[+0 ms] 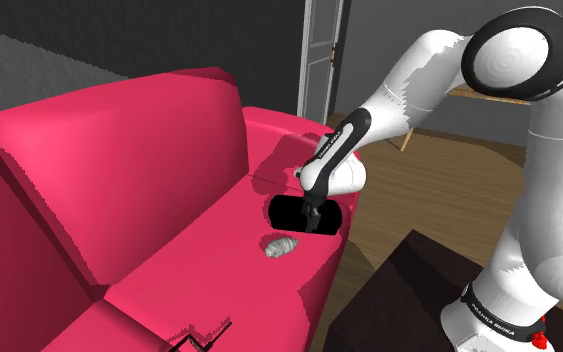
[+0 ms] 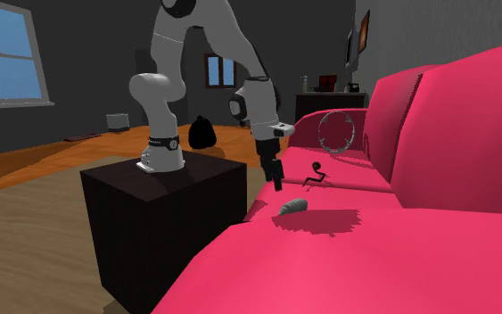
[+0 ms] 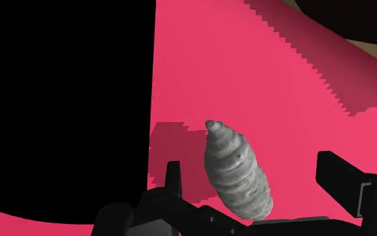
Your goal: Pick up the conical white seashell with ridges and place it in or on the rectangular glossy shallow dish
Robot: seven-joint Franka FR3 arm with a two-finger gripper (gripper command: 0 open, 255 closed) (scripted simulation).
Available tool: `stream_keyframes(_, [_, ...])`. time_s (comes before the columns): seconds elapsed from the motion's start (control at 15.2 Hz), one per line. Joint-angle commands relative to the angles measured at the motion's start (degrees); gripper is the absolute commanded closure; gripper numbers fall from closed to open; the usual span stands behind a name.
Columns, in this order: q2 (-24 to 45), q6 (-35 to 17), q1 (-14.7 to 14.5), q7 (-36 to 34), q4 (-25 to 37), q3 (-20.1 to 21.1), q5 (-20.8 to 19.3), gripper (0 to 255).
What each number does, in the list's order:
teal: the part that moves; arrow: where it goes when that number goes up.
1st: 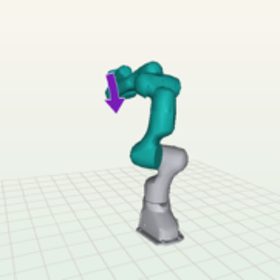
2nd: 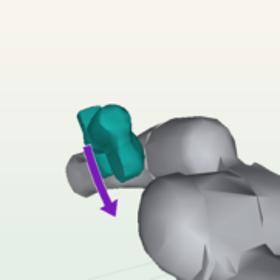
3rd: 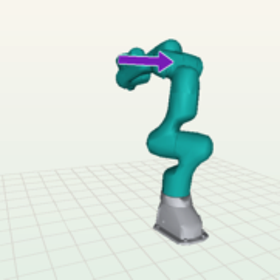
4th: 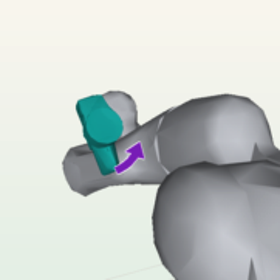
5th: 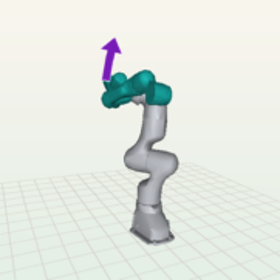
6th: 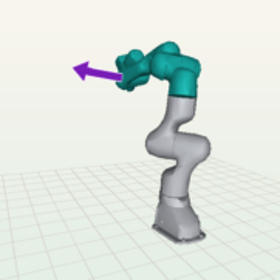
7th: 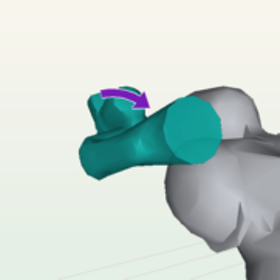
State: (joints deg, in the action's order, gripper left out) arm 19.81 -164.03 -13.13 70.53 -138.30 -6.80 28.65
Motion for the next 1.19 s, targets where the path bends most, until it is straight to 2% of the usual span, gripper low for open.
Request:
stream_keyframes(0.0, [4.36, -2.44, 1.92, 5.04, 2.79, 3.82, 2.65, 0])
stream_keyframes(0.26, [11.44, -5.66, 4.87, 11.38, 8.13, 9.08, 3.79, 0])
stream_keyframes(0.73, [17.76, -8.74, 6.27, 12.67, 11.71, 11.24, 4.78, 0])
stream_keyframes(1.12, [18.28, -8.97, 6.37, 12.75, 12.02, 11.39, 4.81, 0])
